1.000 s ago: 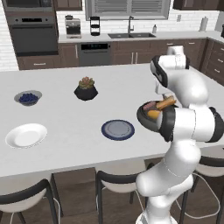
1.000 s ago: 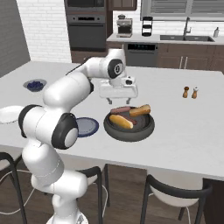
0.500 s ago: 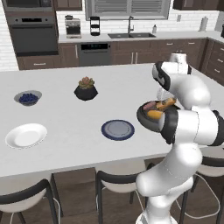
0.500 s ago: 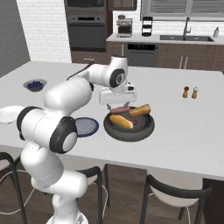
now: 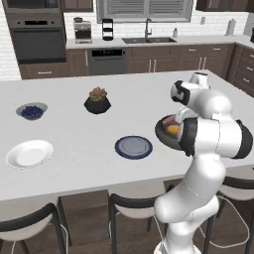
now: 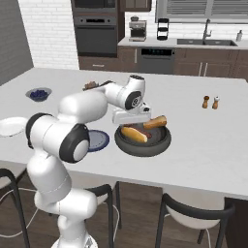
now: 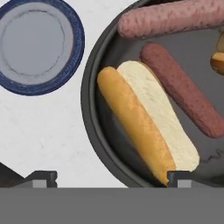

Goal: Place one bun and one sausage from the bowl on each plate.

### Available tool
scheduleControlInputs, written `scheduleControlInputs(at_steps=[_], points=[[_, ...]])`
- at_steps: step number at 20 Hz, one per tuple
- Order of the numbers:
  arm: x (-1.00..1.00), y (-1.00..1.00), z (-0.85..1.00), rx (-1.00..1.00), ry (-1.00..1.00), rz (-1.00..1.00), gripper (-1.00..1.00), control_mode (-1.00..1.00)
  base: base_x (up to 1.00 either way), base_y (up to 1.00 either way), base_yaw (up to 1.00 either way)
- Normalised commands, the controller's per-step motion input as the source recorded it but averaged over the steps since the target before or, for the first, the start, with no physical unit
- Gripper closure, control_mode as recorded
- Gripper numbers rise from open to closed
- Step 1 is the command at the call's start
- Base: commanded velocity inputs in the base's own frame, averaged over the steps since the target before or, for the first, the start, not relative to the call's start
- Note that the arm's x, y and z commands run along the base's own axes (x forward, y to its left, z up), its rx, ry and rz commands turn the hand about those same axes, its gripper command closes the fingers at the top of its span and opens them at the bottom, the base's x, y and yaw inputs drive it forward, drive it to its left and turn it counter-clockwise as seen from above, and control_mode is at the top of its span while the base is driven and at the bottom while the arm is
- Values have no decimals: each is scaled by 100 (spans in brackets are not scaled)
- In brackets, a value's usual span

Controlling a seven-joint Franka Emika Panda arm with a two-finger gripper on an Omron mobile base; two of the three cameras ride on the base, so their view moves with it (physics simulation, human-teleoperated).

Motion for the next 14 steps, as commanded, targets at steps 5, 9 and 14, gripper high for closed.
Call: scheduleControlInputs(at_steps=[5,9,14], points=[[12,-3,-42,0,-1,2,-100,-100,0,0,0],[6,-7,-28,0,0,0,-100,-100,0,0,0],[3,-2,-15,0,0,0,-100,-100,0,0,0]])
